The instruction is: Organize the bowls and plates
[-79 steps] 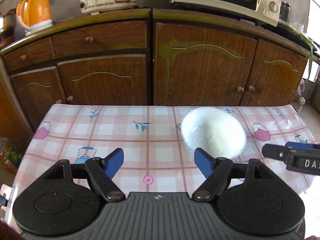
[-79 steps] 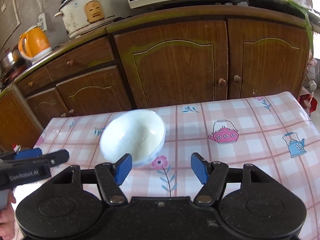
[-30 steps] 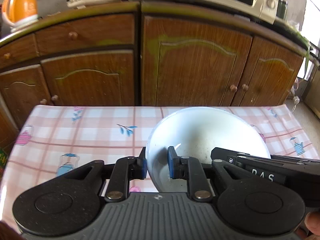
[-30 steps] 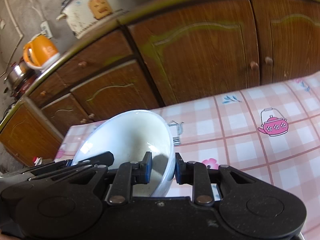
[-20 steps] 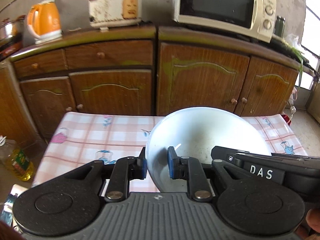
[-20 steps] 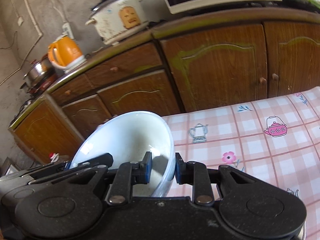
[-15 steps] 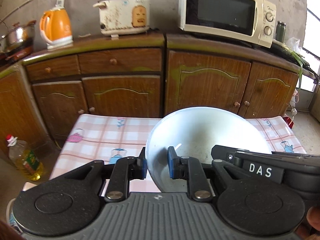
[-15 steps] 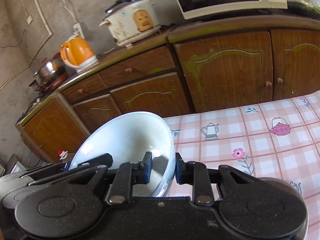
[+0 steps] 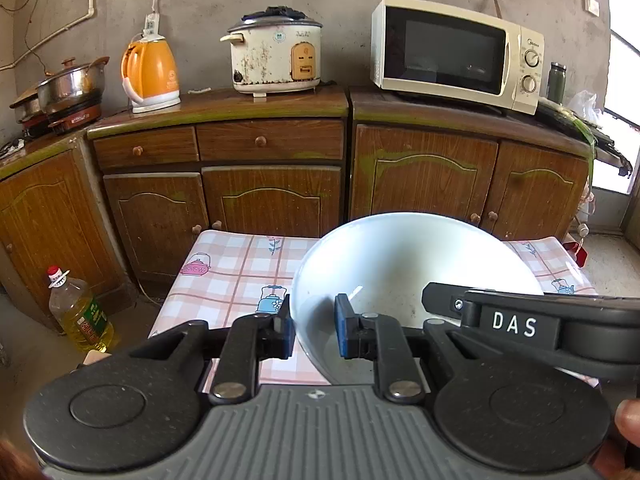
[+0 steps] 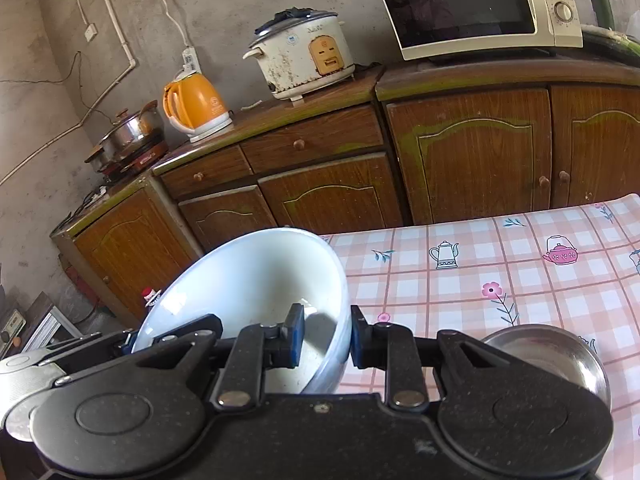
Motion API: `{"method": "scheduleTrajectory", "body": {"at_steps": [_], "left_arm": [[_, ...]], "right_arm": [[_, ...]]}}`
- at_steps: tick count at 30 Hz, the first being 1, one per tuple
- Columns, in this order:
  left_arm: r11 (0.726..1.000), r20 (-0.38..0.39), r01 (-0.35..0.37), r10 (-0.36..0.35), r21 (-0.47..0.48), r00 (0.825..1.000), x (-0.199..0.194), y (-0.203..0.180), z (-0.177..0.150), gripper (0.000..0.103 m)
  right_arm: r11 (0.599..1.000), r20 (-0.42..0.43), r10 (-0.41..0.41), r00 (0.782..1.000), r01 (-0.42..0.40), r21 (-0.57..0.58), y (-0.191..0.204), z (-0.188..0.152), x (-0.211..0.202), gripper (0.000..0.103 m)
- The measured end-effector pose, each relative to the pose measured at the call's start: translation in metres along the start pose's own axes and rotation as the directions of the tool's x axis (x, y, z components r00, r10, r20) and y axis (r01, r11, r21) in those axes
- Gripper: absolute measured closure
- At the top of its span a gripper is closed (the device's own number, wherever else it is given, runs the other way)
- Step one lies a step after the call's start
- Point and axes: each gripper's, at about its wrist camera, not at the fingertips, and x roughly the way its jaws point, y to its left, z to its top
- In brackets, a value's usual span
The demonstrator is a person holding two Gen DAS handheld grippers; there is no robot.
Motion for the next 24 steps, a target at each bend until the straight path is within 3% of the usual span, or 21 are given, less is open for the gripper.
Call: {"method": "scheduleTrajectory", "body": {"at_steps": [24], "left_arm": [[1.0, 0.019, -0.008, 0.008, 0.005, 1.0, -0.031, -0.011, -0.039, 0.084]], "right_arm": [[1.0, -0.005, 0.009, 1.0, -0.009, 0.016, -0.007, -0.049, -0.034, 0.073]]}}
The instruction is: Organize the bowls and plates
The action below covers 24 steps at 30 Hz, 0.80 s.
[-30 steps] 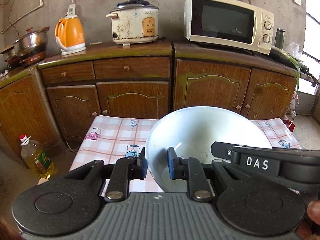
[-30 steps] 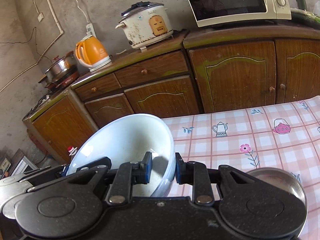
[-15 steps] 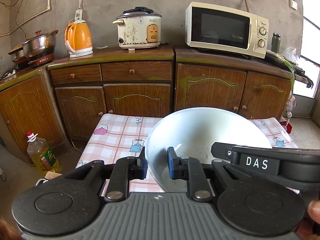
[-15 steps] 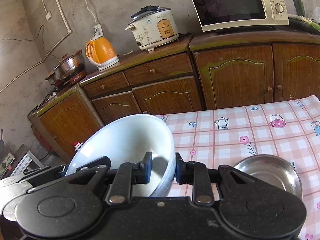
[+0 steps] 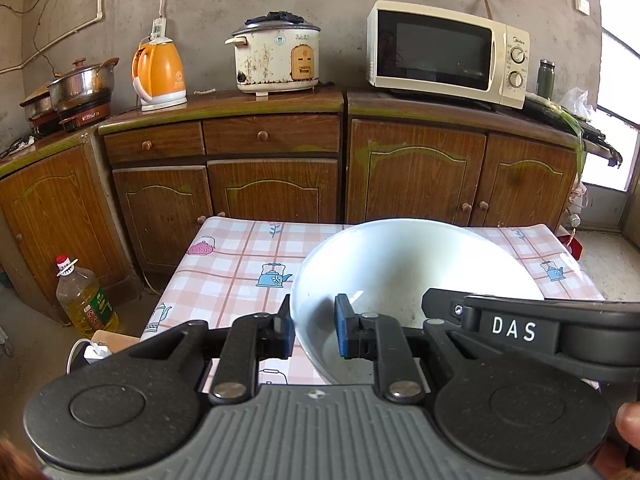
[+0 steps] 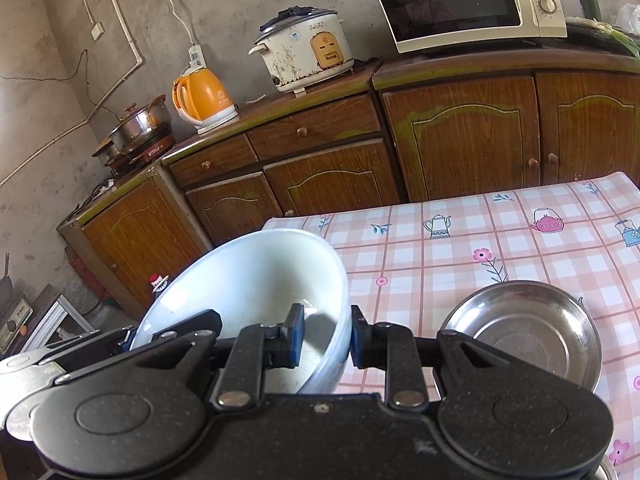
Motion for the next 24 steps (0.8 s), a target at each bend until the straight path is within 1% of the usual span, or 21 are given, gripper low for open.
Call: {"method": "scheduleTrajectory", "body": {"at_steps": [24], "left_arm": [[1.0, -0.01, 0.007, -0.007, 0.004, 1.0, -0.013, -0.003, -0.026, 0.084]], "right_arm": [[1.0, -0.01, -0.025, 1.0, 0.025, -0.018, 0.002, -0.031, -0.014, 0.073]]}}
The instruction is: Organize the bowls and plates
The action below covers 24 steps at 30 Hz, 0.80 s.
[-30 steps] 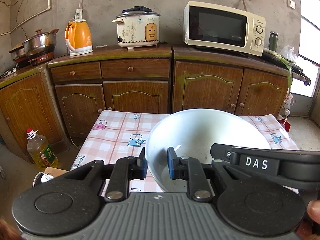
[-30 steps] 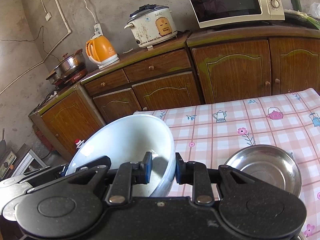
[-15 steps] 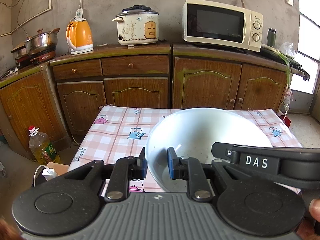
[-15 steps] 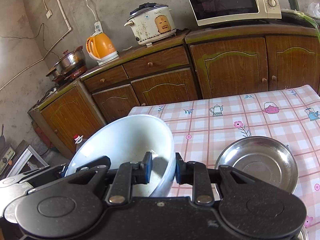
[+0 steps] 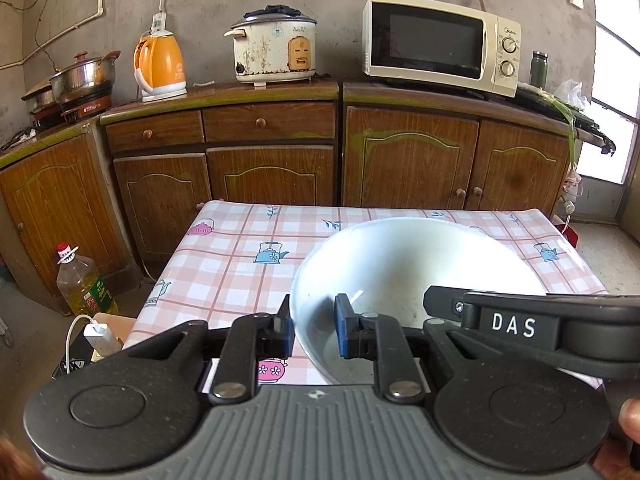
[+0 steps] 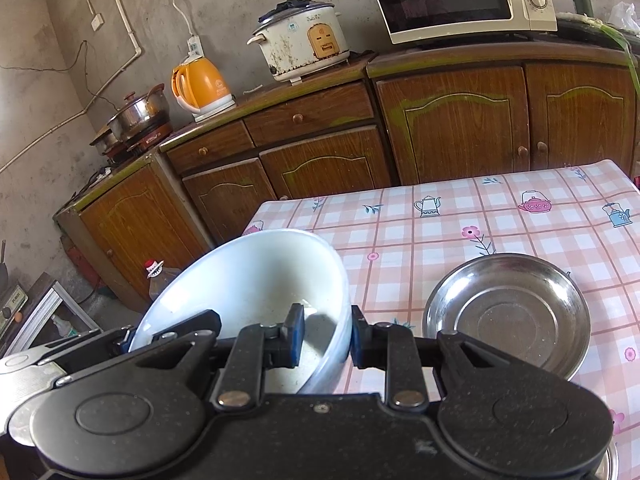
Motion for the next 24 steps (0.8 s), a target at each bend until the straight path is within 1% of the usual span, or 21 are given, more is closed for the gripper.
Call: {"method": "scheduleTrajectory", "body": {"at_steps": [9, 17, 24], "left_arm": [[1.0, -0.007, 0.009, -0.009, -0.014, 1.0, -0.004, 0.0, -0.011, 0.084], [1.0, -0.015, 0.011, -0.011, -0.005, 1.0, -0.007, -0.001, -0.02, 0.084], [1.0, -0.018, 0.016, -0.016, -0.013, 1.0, -0.01, 0.0, -0.025, 0.084]], "right_arm": [[1.0, -0.011, -0.011, 1.0, 0.011, -0.011, 0.002, -0.013, -0.004, 0.073], [1.0, -0.025, -0.011, 1.0, 0.011, -0.01, 0.001, -0.025, -0.006, 0.073], [1.0, -0.022, -0.018, 1.0, 0.017, -0.025, 0.003, -0.031, -0.009, 0.073]]}}
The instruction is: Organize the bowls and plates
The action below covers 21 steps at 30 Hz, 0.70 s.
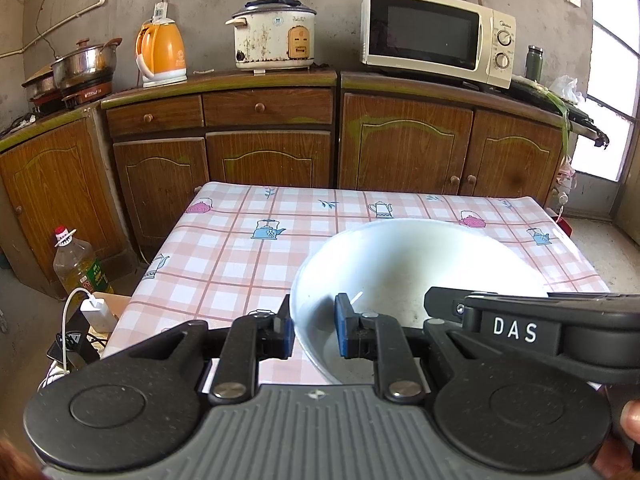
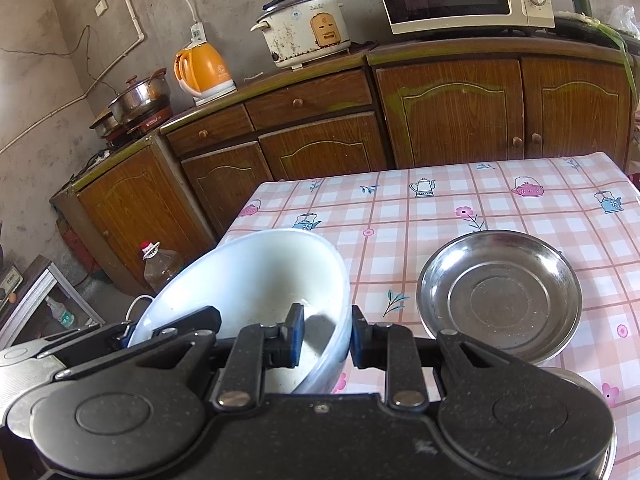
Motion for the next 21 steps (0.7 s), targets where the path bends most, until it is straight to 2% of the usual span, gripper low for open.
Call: {"method": "scheduleTrajectory", "body": {"at_steps": [21], "left_arm": [[1.0, -0.015, 0.017, -0.017, 0.0, 1.0, -0.005, 0.0, -0.019, 0.084]], "right_arm": [[1.0, -0.021, -0.006, 1.0, 0.006, 0.003, -0.003, -0.023, -0.008, 0.073]]}}
